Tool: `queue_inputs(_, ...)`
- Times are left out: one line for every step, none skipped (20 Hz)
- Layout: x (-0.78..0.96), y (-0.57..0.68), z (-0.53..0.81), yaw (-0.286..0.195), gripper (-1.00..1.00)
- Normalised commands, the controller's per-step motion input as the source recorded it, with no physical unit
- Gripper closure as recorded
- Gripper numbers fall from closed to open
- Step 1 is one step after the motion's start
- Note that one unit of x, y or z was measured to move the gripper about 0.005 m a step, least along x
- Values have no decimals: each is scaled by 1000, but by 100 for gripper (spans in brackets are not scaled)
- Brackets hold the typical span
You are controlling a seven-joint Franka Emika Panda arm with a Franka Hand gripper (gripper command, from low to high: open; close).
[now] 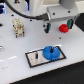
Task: Insert the blue gear onto the right peg, followed by the red gear
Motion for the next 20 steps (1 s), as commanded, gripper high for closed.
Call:
queue_inputs(-483, 483, -26, 0, -100)
queue_inputs(-453, 503, -17, 0, -100)
queue_inputs(-410, 522, -14, 0, -100)
queue_inputs(-377, 531, -12, 0, -100)
queue_inputs(-359, 538, -15, 0, -100)
queue_inputs(-338, 551, -19, 0, -100)
queue_inputs(-316, 556, -22, 0, -100)
queue_inputs(-295, 562, -34, 0, -100)
queue_inputs(-288, 527, -71, 0, -100)
queue_inputs(-271, 496, -132, 0, -100)
queue_inputs(-263, 486, -145, 0, -100)
queue_inputs(-245, 450, -189, 0, -100)
queue_inputs(-229, 365, -252, 0, -100)
queue_inputs(-231, 269, -293, 0, -100)
queue_inputs(-194, 205, -321, 0, -100)
queue_inputs(-171, 147, -346, 0, -100)
queue_inputs(-183, 91, -371, 0, -100)
queue_inputs(-170, 50, -379, 0, -100)
queue_inputs(-142, 11, -380, 0, -100)
queue_inputs(-215, -5, -390, 0, -100)
